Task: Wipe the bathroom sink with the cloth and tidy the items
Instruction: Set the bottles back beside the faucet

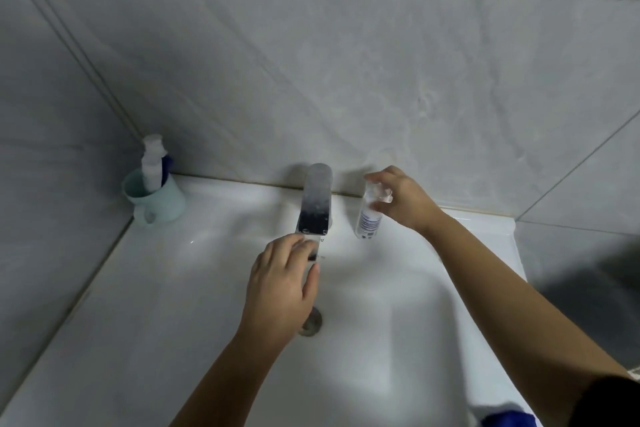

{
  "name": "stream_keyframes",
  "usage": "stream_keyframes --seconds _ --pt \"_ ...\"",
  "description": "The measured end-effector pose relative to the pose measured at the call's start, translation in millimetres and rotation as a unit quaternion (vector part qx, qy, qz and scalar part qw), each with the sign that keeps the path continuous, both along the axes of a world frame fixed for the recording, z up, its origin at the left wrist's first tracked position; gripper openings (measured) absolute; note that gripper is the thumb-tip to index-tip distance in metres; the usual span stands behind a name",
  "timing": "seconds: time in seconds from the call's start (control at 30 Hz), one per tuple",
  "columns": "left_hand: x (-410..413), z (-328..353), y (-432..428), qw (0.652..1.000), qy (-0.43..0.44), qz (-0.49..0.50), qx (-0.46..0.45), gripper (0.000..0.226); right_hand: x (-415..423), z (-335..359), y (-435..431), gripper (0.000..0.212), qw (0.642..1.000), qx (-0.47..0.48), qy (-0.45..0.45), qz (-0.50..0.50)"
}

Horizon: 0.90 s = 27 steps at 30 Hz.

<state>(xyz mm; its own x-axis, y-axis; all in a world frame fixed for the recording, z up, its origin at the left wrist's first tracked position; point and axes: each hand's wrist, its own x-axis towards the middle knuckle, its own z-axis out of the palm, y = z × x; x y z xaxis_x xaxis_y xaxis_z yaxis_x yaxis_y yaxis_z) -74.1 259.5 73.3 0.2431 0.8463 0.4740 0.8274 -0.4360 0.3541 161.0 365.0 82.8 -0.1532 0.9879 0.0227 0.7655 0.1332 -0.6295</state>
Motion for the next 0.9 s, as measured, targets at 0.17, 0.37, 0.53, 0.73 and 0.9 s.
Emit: stream_keyframes --seconds 0.17,0.37,0.53,0.73,0.9 --pt "2.4 0.6 -3.1 1.0 0.01 0.008 -0.013 0.036 -6.5 -1.1 -2.0 0.051 1.0 0.004 -0.02 -0.003" --pt "13.3 2.4 -5.4 1.0 0.011 -0.004 -0.021 0.036 -4.4 0.1 -15.7 0.071 1.0 -0.003 -0.015 0.001" --pt "21.4 0.0 -8.7 1.0 0.004 -0.007 -0.02 0.038 42.8 -4.5 -47.3 0.065 0.986 0.035 0.036 -0.158" --pt "24.6 -8.2 -15.9 1.0 0.011 -0.002 -0.025 0.039 88.8 -45.6 -84.9 0.062 0.949 -0.104 -0.048 -0.292" --pt "23.1 -11.8 -17.1 0.999 0.024 -0.001 -0.022 0.038 88.8 -63.4 -86.6 0.059 0.939 -0.137 -0.085 -0.304"
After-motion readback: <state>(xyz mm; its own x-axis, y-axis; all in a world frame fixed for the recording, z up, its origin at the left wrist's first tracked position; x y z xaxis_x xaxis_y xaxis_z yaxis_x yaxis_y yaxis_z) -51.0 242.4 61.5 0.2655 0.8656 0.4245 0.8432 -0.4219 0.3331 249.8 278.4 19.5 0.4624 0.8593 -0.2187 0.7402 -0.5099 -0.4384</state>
